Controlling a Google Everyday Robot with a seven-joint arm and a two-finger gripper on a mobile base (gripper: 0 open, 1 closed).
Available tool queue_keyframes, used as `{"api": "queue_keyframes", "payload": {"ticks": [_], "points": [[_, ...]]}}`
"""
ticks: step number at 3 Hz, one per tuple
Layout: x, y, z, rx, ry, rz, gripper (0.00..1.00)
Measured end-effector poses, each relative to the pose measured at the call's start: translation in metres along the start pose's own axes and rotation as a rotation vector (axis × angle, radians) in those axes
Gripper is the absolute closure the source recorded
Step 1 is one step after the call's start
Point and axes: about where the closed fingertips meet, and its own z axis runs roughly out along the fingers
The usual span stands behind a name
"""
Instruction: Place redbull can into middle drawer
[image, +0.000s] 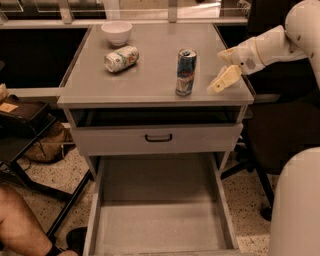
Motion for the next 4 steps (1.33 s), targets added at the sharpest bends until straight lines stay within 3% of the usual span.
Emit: {"api": "queue_keyframes", "payload": {"ticks": [3, 4], "points": [[-0.012, 0.022, -0.057, -0.009, -0.009, 0.041, 0.00], [-0.011, 0.028, -0.059, -0.033, -0.031, 0.055, 0.00]]}}
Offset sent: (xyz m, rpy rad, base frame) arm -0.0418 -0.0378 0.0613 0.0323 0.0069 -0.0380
